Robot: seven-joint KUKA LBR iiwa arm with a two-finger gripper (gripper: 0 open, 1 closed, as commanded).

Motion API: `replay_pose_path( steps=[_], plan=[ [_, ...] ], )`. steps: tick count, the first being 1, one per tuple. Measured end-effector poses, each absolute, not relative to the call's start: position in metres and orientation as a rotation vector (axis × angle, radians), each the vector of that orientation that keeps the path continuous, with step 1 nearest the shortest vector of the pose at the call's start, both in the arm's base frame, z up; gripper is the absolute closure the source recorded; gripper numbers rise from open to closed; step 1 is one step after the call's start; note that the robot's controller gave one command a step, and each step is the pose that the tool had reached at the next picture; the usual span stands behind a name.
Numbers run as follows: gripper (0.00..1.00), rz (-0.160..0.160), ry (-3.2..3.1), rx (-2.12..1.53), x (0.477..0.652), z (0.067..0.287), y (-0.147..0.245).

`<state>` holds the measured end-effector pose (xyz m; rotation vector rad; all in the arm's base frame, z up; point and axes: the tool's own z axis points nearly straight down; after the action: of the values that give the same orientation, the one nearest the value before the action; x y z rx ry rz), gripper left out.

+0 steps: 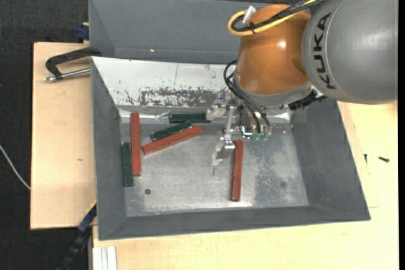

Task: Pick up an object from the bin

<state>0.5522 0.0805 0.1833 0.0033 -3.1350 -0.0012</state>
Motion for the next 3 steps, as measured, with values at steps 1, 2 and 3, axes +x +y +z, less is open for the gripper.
replay_pose_path(
  steps=[1,2,3],
  plan=[
    [0.0,-0.003,-3.143,0.001,0.554,0.187,0.08],
    [0.0,-0.002,-3.149,0.085,0.573,0.152,0.098],
    [1.0,-0.001,-3.16,0.206,0.577,0.08,0.113]
  ],
)
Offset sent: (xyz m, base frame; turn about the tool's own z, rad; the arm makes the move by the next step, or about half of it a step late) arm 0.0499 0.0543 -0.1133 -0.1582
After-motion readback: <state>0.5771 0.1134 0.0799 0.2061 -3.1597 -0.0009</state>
